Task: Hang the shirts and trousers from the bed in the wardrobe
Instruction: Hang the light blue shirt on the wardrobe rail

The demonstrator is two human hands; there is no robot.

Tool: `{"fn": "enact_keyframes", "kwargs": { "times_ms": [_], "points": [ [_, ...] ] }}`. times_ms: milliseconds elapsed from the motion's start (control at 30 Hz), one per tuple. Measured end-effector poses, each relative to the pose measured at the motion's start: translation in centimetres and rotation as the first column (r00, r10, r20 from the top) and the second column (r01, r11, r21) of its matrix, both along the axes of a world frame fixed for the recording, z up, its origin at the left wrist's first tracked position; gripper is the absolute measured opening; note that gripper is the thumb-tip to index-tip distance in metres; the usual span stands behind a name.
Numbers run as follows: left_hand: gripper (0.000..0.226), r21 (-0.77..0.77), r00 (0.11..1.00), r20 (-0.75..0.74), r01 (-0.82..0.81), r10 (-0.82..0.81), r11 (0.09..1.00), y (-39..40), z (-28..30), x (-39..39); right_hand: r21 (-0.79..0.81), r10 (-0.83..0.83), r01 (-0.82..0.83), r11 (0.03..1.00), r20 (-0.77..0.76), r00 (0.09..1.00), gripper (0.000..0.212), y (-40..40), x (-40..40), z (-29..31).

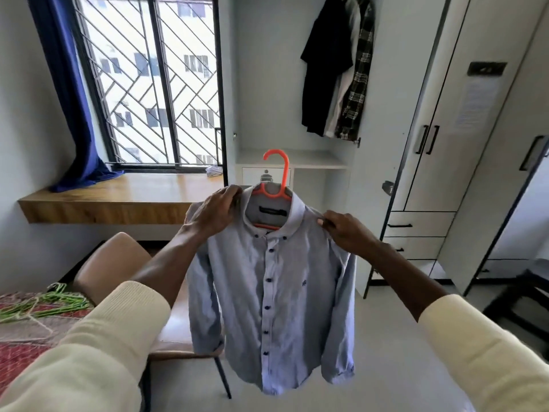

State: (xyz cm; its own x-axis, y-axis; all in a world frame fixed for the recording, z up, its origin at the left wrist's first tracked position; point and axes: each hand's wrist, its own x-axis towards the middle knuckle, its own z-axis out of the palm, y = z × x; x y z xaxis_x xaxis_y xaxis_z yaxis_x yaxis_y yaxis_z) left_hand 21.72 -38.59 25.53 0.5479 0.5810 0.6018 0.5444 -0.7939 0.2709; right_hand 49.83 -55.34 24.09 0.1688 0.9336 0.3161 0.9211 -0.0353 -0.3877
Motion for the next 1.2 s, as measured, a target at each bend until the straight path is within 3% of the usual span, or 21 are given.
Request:
{"fn": "enact_keyframes", "kwargs": {
  "times_ms": [100,200,300,467,633,700,767,800,833,900,1000,1133,1200],
  "points": [
    [0.019,0.04,0.997,0.056,0.042,-0.044,0.998,2.0,0.6,3.5,-0.034,-0.039,0.042,0.999,0.086,0.996,0.026,0.9,4.1,0.9],
    [0.017,0.013,0.993,0.116,0.028,-0.03,1.0,5.4,1.5,7.8,0.105,-0.138,0.127,0.986,0.108,0.984,0.021,3.3,7.6,1.9],
    [0.017,-0.108,0.973,0.229,-0.009,0.034,0.994,10.7,3.2,12.3,0.265,-0.198,0.165,0.95,0.103,0.975,0.021,7.1,11.0,3.9],
    [0.041,-0.372,0.963,0.248,-0.007,0.107,0.928,21.9,5.2,17.6,0.373,-0.262,0.194,0.907,0.14,0.955,0.026,13.9,17.7,8.1],
    [0.05,-0.547,0.865,0.493,0.231,0.087,0.805,31.9,7.6,23.0,0.434,-0.337,0.264,0.861,0.098,0.937,0.029,21.6,23.3,12.7],
    [0.035,-0.555,0.827,0.561,0.343,0.035,0.758,35.1,8.5,25.3,0.461,-0.366,0.296,0.837,0.069,0.928,0.031,25.0,25.6,14.3],
    [0.02,-0.601,0.781,0.624,0.47,0.012,0.647,38.4,9.0,27.4,0.479,-0.395,0.34,0.809,0.015,0.919,0.032,28.3,27.6,15.6],
    [0.022,-0.641,0.769,0.638,0.503,0.037,0.58,39.9,8.9,28.4,0.483,-0.407,0.362,0.798,-0.012,0.913,0.033,29.9,28.5,16.0],
    [0.039,-0.675,0.766,0.64,0.524,0.059,0.519,42.0,9.0,29.8,0.486,-0.417,0.38,0.787,-0.034,0.908,0.035,31.7,29.6,16.6],
    [0.061,-0.708,0.778,0.625,0.531,0.065,0.466,45.0,9.4,32.3,0.502,-0.43,0.401,0.766,-0.065,0.901,0.04,35.0,31.4,17.5],
    [0.067,-0.694,0.768,0.639,0.553,0.042,0.461,50.1,10.0,36.9,0.545,-0.427,0.397,0.738,-0.077,0.901,0.039,40.3,34.5,19.4],
    [0.033,-0.632,0.751,0.66,0.562,-0.01,0.534,55.9,11.3,42.3,0.605,-0.432,0.38,0.7,-0.065,0.899,0.032,47.2,39.7,22.5],
    [0.028,-0.568,0.715,0.697,0.598,-0.056,0.565,58.9,12.5,44.7,0.629,-0.464,0.387,0.674,-0.047,0.885,0.029,50.5,42.8,24.4]
  ]
}}
